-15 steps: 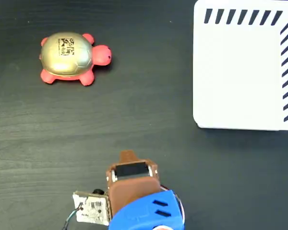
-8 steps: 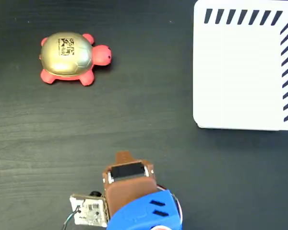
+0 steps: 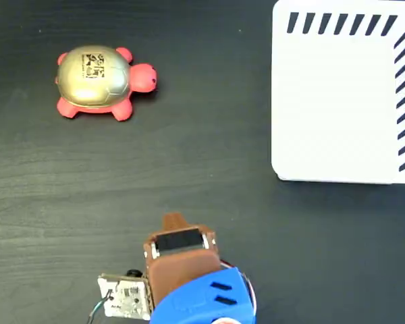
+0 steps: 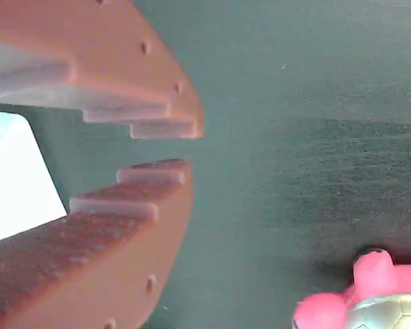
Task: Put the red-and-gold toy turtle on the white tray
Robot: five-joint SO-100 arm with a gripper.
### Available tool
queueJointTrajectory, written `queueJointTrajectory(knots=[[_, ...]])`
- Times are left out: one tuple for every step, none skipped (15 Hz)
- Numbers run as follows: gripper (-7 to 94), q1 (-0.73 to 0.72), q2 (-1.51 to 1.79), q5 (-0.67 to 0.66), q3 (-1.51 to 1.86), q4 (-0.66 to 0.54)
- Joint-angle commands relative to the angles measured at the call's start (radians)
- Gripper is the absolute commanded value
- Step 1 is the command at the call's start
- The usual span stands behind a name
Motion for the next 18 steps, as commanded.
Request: queueJointTrajectory(knots=[[0, 0.000, -0.064, 0.038, -0.071, -0.002], [0, 0.005, -0.170, 0.051, -0.149, -0.044], [0, 0.003, -0.287, 0.061, -0.227, -0.098], [0, 0.005, -0.413, 0.078, -0.311, -0.141], [0, 0.006, -0.555, 0.098, -0.426, -0.149], [0, 0.002, -0.704, 0.120, -0.569, -0.120], [0, -0.006, -0.833, 0.143, -0.707, -0.080], [0, -0.018, -0.951, 0.169, -0.844, -0.040], [0, -0.031, -1.060, 0.196, -0.974, 0.000], [0, -0.041, -1.167, 0.221, -1.098, 0.034], [0, -0.049, -1.275, 0.244, -1.215, 0.066], [0, -0.060, -1.382, 0.258, -1.325, 0.104], [0, -0.075, -1.482, 0.267, -1.424, 0.132], [0, -0.087, -1.583, 0.278, -1.526, 0.160], [0, -0.103, -1.678, 0.293, -1.638, 0.202], [0, -0.123, -1.767, 0.305, -1.755, 0.267], [0, -0.140, -1.856, 0.314, -1.864, 0.327], [0, -0.156, -1.942, 0.328, -1.956, 0.365]])
